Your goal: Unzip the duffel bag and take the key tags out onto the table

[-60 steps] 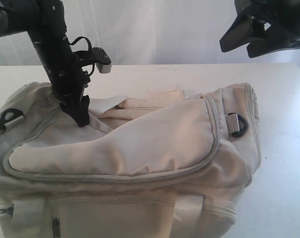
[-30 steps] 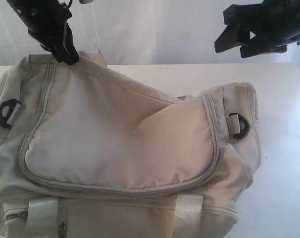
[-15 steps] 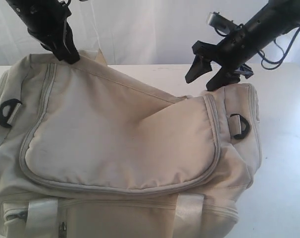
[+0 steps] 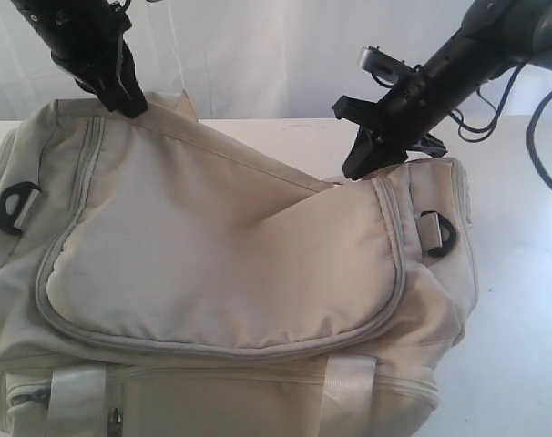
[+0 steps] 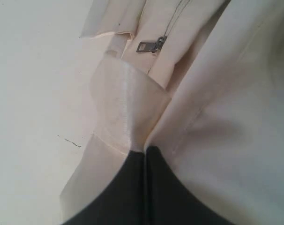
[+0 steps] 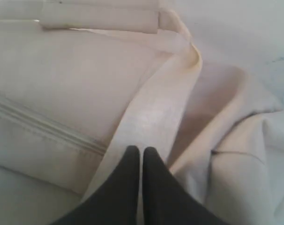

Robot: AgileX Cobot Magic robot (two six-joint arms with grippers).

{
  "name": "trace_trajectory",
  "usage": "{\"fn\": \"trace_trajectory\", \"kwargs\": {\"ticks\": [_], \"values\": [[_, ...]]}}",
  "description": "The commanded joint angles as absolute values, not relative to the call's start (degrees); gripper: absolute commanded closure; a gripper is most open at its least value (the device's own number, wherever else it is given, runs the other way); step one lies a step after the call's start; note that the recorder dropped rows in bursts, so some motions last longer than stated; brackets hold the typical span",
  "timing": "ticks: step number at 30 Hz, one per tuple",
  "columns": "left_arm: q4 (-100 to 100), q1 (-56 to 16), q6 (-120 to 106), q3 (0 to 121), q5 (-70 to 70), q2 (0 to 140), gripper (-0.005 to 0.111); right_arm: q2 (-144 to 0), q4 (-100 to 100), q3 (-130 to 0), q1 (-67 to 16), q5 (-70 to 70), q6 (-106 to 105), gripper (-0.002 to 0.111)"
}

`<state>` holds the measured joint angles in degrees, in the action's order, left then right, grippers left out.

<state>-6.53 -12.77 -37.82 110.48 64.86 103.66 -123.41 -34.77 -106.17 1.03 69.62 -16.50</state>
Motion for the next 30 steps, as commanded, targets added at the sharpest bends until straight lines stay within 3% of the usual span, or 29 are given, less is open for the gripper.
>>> {"fn": "trace_trajectory", "kwargs": {"ticks": [1,10,16,18,26,30], "values": [[-8.85,-12.71,-37.29,111.41,69.96,101.75,0.107,-116.87,-25.54,-106.22,1.18,69.96,-14.91,0.108],[-8.85,-12.71,-36.11,111.41,69.96,103.04,0.107,-105.46,-24.69,-96.72,1.18,69.96,-23.35,0.107],[-8.85,-12.71,-35.76,111.41,69.96,103.39,0.107,-106.55,-27.42,-92.41,-0.53,69.96,-26.84,0.076],[-8.85,-12.71,-35.76,111.41,69.96,103.39,0.107,-106.62,-27.32,-90.0,-1.83,69.96,-26.84,0.071],[-8.85,-12.71,-35.88,111.41,69.96,103.39,0.107,-104.23,-22.5,-81.21,-5.74,69.96,-26.62,0.071],[-8.85,-12.71,-35.75,111.41,69.96,103.39,0.107,-101.13,-21.48,-77.04,-6.26,69.96,-25.86,0.078]]}}
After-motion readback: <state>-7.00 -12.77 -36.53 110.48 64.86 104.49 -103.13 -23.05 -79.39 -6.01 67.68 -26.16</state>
